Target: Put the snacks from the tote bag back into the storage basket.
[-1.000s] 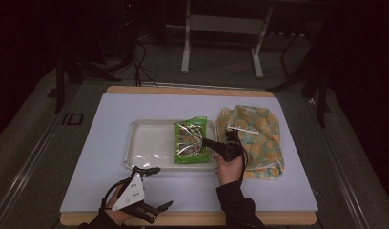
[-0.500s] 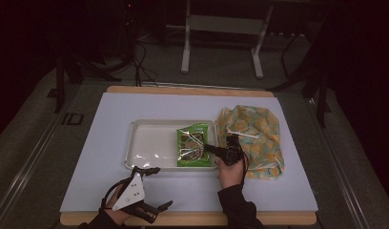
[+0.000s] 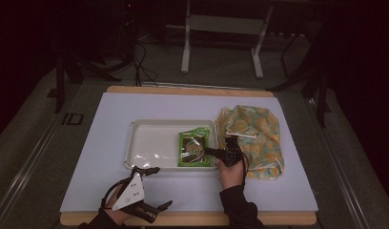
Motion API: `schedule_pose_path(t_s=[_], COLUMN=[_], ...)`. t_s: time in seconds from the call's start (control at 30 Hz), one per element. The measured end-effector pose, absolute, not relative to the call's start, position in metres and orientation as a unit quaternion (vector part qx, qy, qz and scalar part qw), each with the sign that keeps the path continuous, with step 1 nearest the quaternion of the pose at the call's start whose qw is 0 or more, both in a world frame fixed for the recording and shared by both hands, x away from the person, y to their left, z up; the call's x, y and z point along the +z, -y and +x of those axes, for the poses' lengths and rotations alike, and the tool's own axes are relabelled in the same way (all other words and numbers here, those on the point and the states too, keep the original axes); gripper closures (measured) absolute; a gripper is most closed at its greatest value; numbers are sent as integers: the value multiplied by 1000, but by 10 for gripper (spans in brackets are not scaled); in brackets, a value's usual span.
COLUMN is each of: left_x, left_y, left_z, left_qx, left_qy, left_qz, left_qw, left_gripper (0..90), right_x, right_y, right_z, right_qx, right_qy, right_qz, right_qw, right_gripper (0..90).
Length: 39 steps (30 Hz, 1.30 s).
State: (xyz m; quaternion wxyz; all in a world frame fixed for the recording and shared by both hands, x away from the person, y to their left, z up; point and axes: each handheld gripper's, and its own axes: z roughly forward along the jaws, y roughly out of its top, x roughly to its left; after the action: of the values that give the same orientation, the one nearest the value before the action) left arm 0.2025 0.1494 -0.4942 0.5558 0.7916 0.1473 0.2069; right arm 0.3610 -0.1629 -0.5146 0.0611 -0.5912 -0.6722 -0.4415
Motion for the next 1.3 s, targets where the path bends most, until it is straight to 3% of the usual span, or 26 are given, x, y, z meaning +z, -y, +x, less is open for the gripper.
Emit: schedule_pose_path(t_s=[0.47, 1.3], left_x=[-494, -494], left_y=[-149, -149], left_z=[203, 203], left_qx=[206, 205], left_qy=[-146, -147], left_qz=[792, 791], left_qw=[556, 557], left_gripper=[5, 4], right_x=[-514, -497], right_y=[165, 153], right_z=[370, 372], right_qx=[-396, -375], right_qy=[703, 749], right_qz=[-589, -547], right_qw=[51, 0], right_gripper=[874, 701])
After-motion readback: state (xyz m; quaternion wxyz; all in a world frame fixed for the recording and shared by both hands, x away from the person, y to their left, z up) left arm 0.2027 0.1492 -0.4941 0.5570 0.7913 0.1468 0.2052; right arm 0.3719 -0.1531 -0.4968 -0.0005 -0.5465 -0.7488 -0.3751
